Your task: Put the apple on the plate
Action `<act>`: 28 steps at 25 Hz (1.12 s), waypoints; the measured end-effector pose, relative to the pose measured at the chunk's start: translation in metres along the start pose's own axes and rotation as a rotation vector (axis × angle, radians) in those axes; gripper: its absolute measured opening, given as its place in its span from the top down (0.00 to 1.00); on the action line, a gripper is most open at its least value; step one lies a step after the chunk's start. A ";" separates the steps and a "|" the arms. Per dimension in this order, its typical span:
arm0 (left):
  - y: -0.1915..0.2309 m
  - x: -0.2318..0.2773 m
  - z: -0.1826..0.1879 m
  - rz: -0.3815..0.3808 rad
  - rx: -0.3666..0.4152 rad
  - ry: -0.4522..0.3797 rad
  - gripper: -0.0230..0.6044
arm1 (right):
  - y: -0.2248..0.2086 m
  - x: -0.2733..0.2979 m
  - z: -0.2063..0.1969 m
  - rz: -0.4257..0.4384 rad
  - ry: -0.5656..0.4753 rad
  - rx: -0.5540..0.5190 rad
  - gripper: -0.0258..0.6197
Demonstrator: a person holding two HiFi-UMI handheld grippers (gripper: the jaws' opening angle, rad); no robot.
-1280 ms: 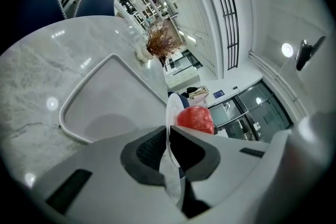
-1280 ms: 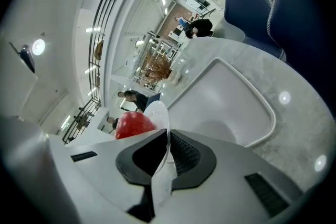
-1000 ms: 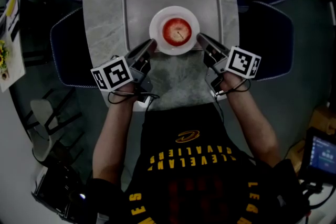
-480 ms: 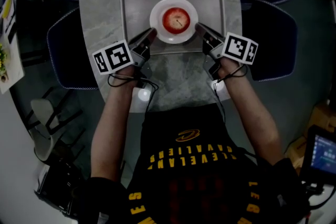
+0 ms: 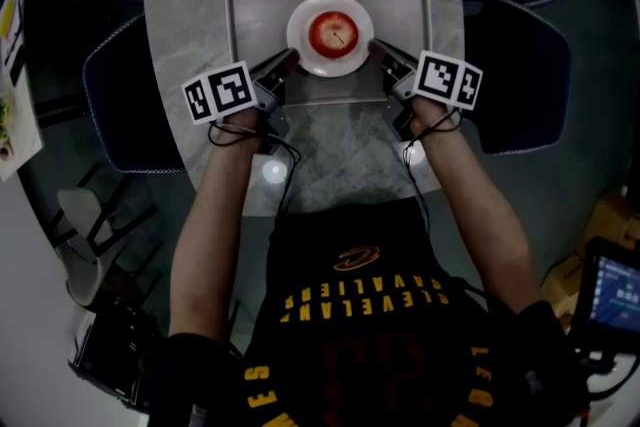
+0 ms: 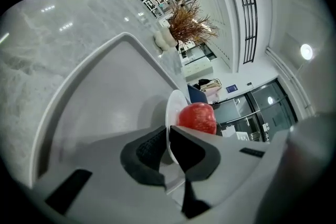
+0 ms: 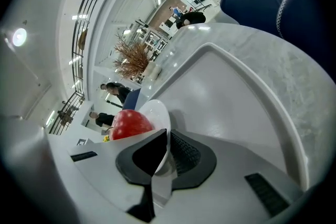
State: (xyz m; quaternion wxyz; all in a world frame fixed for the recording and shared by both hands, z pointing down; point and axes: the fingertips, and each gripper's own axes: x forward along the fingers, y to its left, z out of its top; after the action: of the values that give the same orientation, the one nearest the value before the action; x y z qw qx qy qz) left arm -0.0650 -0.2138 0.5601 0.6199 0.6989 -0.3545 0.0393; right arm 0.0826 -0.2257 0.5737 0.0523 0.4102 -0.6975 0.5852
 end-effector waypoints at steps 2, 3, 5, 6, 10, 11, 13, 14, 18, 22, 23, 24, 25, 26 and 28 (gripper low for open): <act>0.004 0.004 -0.002 0.009 -0.002 0.014 0.92 | -0.004 0.002 -0.001 -0.017 0.009 -0.009 0.91; 0.005 0.005 -0.002 0.013 -0.003 0.019 0.92 | -0.005 0.002 -0.001 -0.024 0.014 -0.014 0.91; 0.007 0.007 -0.002 0.020 -0.002 0.023 0.92 | -0.007 0.003 -0.002 -0.035 0.025 -0.024 0.91; 0.008 0.008 -0.002 0.025 0.001 0.026 0.92 | -0.007 0.003 -0.002 -0.040 0.029 -0.028 0.91; 0.011 0.010 -0.004 0.047 -0.001 0.039 0.92 | -0.009 0.003 -0.004 -0.053 0.041 -0.031 0.91; 0.011 0.010 -0.004 0.053 -0.003 0.042 0.92 | -0.010 0.004 -0.004 -0.055 0.042 -0.031 0.91; 0.012 0.010 -0.004 0.063 -0.005 0.046 0.92 | -0.010 0.004 -0.004 -0.059 0.043 -0.034 0.91; 0.013 0.011 -0.004 0.067 -0.006 0.048 0.92 | -0.010 0.004 -0.004 -0.061 0.043 -0.035 0.91; 0.014 0.012 -0.004 0.079 -0.009 0.056 0.92 | -0.011 0.005 -0.003 -0.064 0.042 -0.039 0.91; 0.018 0.015 -0.006 0.113 0.000 0.077 0.92 | -0.011 0.006 -0.003 -0.070 0.042 -0.044 0.91; 0.019 0.016 -0.006 0.120 0.004 0.080 0.92 | -0.011 0.006 -0.002 -0.072 0.042 -0.044 0.91; 0.020 0.017 -0.006 0.126 0.006 0.081 0.92 | -0.012 0.006 -0.002 -0.075 0.043 -0.044 0.91; 0.020 0.017 -0.006 0.128 0.006 0.080 0.92 | -0.012 0.006 -0.002 -0.077 0.045 -0.045 0.91; 0.020 0.017 -0.006 0.129 0.004 0.079 0.92 | -0.012 0.006 -0.002 -0.080 0.047 -0.047 0.91; 0.019 0.017 -0.006 0.132 0.005 0.076 0.92 | -0.011 0.006 -0.002 -0.087 0.050 -0.056 0.91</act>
State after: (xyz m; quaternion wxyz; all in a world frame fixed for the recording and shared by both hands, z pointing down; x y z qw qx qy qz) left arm -0.0608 -0.2158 0.5854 0.6274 0.6735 -0.3757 0.1076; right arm 0.0851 -0.2271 0.5859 0.1067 0.4237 -0.6935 0.5728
